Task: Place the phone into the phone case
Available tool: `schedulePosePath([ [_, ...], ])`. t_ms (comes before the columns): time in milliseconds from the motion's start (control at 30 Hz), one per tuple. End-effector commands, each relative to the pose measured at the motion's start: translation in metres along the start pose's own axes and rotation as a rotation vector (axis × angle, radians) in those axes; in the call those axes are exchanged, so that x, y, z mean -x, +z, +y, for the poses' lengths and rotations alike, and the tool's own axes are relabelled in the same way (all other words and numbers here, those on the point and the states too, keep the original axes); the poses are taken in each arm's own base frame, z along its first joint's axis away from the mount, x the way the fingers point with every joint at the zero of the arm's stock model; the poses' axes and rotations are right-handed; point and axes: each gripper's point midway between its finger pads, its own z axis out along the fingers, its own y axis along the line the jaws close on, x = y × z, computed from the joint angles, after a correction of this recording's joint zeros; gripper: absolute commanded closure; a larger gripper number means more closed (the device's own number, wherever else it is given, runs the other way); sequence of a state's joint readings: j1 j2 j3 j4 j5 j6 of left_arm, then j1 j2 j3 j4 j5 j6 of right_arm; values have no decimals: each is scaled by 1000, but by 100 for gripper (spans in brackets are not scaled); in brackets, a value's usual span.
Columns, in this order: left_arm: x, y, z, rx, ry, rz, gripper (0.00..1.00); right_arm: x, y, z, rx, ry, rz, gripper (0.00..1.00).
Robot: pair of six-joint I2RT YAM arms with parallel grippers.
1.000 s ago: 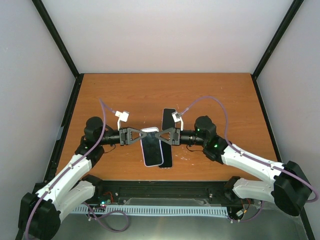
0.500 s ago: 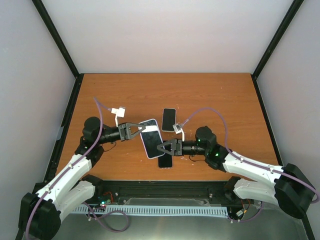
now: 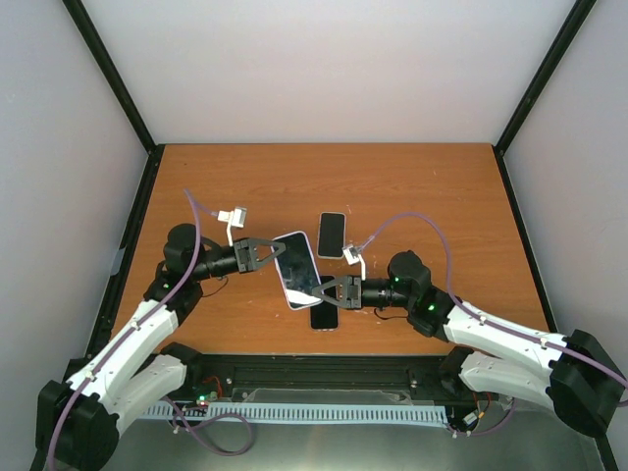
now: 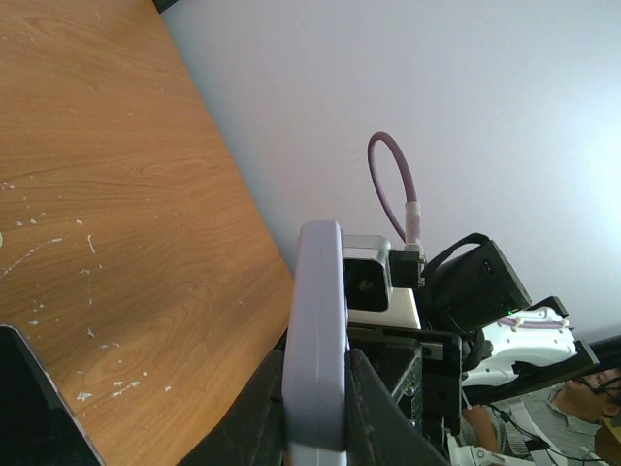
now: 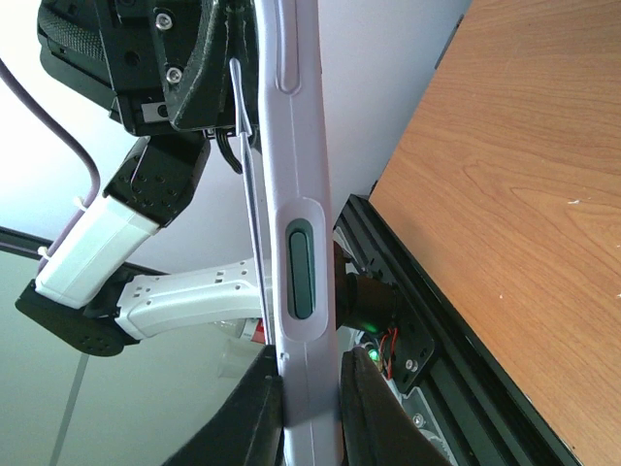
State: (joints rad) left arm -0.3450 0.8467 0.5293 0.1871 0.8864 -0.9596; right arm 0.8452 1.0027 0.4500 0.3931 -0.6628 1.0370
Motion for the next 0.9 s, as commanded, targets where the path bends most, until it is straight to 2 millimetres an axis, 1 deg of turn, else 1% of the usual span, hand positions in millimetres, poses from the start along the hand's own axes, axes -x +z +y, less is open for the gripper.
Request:
schedulePosePath([
  [0,7,0,-17,-46,135,-8,100,5,-2,-5,-30,68,-40,92],
  [100,-1,-1,-23,-97,128,35,100,8,-4,-4,-49,40,-53,80],
  [167,-7,-1,-29,-130,131,67,100,13,-6,-3,-78,2,-67,69],
  [200,-10,-2,-31,-147,133,85,100,15,-8,-3,-98,-19,-73,62],
  [300,-21,-4,-39,-198,143,156,100,21,-12,2,-142,-80,-85,48],
  [400,-30,-6,-43,-233,152,205,100,29,-13,13,-144,-134,-90,37],
  [467,-34,-8,-46,-250,158,226,100,34,-11,19,-141,-160,-87,32],
  [567,-38,-9,-46,-266,161,252,100,40,-5,30,-116,-182,-72,33],
  [667,-40,-8,-44,-271,147,274,100,44,4,40,-69,-183,-53,38],
  [800,-42,-7,-41,-269,139,284,100,51,13,47,-27,-176,-48,50],
  [833,-42,-7,-40,-266,138,285,100,51,14,47,-25,-174,-48,55],
  [867,-42,-6,-39,-261,134,286,100,52,15,47,-23,-171,-47,63],
])
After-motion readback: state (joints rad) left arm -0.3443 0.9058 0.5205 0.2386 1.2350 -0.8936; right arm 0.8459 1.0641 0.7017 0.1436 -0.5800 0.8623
